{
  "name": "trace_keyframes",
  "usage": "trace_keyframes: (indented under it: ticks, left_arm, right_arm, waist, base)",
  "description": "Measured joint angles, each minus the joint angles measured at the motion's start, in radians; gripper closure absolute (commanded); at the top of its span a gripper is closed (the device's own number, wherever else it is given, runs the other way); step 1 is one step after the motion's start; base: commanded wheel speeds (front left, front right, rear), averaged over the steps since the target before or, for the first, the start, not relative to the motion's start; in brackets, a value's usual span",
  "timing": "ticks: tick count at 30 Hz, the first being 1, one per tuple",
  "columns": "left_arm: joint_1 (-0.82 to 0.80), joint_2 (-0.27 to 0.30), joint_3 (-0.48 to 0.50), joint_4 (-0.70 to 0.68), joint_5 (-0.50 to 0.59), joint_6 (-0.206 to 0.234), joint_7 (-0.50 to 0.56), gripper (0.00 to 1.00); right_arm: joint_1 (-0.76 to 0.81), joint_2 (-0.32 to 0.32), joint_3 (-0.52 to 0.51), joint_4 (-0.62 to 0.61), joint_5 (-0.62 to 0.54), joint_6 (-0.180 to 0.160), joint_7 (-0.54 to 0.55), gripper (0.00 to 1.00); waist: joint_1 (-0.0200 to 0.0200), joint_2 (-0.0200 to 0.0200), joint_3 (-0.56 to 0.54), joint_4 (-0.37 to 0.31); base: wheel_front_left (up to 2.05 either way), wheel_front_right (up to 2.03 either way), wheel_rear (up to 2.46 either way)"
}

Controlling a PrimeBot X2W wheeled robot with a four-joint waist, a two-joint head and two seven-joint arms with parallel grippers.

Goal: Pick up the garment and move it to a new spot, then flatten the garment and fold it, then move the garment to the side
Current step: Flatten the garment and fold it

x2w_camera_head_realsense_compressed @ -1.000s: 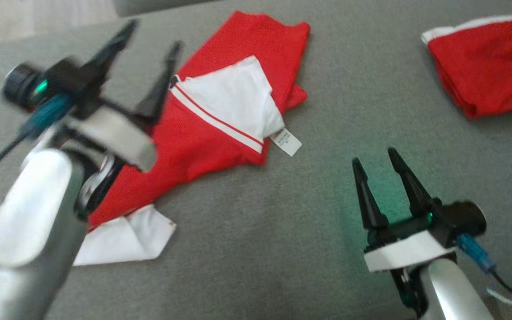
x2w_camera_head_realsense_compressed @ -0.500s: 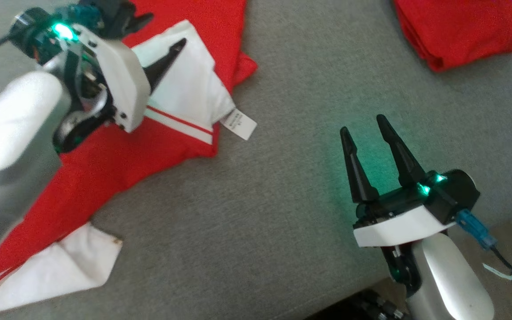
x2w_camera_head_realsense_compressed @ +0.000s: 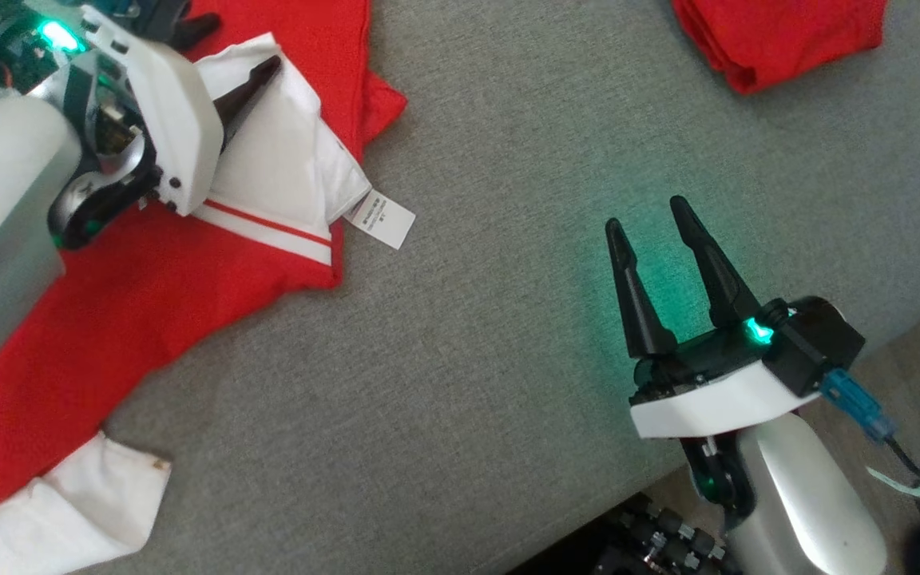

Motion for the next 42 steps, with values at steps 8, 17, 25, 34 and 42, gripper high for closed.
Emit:
trace_keyframes:
  ticks: [8, 17, 25, 34, 42]
  left_arm:
    - [-0.058, 0.01, -0.101, -0.041, -0.012, 0.0, -0.051, 1.0]
    - [-0.122, 0.007, -0.131, -0.119, 0.016, 0.0, -0.187, 1.0]
    - [-0.146, 0.007, -0.126, -0.226, 0.059, 0.002, -0.394, 1.0]
    - [-0.115, -0.005, -0.11, -0.304, 0.061, 0.009, -0.493, 1.0]
    - [-0.075, -0.012, -0.139, -0.449, 0.079, 0.007, -0.474, 1.0]
  right_arm:
    - [-0.003, 0.0, -0.003, -0.001, 0.0, 0.0, 0.0, 0.0]
    - [-0.042, 0.0, -0.032, -0.019, -0.041, 0.0, 0.0, 0.0]
    - [-0.258, -0.106, -0.04, 0.123, -0.107, 0.0, 0.0, 0.0]
    - [-0.435, -0.239, -0.021, 0.344, -0.095, 0.0, 0.0, 0.0]
    - [-0.418, -0.2, -0.014, 0.322, -0.062, 0.0, 0.0, 0.0]
  waist:
    - [0.0, 0.0, 0.013, 0.018]
    - [0.0001, 0.0, 0.016, 0.085]
    - [0.0001, 0.0, -0.006, 0.247]
    - [0.0001, 0.0, -0.038, 0.431]
    - [0.0001, 0.0, -0.058, 0.416]
  base:
    - [0.0, 0.0, 0.0]
    - [0.0, 0.0, 0.0]
    - [0.0, 0.0, 0.0]
    - [0.0, 0.0, 0.0]
    - [0.0, 0.0, 0.0]
